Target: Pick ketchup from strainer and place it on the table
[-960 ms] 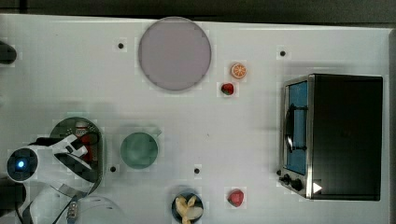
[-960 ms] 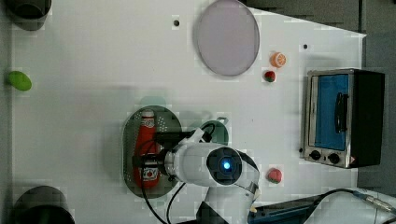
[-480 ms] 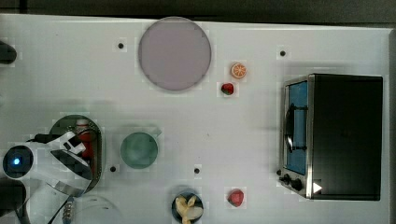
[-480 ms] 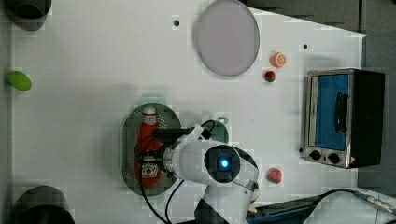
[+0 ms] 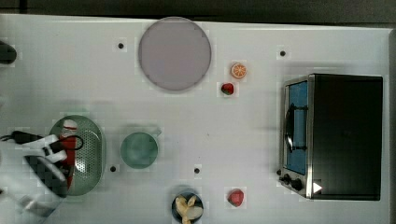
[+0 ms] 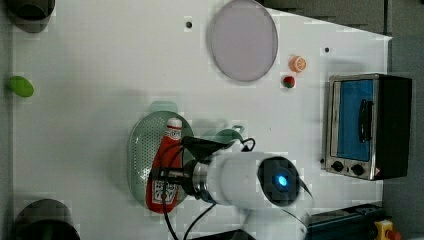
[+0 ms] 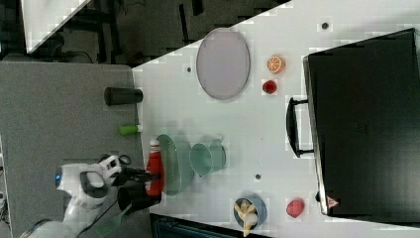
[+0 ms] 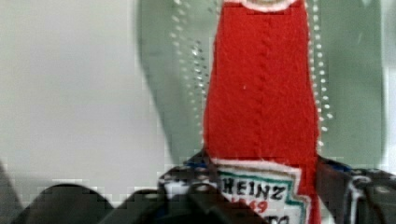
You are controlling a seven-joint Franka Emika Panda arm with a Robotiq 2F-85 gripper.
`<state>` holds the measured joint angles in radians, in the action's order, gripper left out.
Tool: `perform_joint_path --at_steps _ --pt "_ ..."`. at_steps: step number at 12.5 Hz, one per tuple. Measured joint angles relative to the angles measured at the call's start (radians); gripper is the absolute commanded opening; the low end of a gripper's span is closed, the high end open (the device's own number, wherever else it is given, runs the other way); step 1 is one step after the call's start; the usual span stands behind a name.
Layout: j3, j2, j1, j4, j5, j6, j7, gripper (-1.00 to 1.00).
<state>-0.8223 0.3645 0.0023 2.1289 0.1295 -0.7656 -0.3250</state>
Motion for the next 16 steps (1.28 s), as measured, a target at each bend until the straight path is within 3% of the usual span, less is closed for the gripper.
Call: perform_joint_path --at_steps 6,11,16 --pt "-0.043 -0.165 -0.033 -0.234 -0.098 0.398 0.122 0.21" --pt "-0.006 -0.186 -0.144 -0.351 -0.118 0.520 0.229 0.21" --pt "0.164 -0.211 -0.283 -0.357 -0.116 0.536 0.287 0.21"
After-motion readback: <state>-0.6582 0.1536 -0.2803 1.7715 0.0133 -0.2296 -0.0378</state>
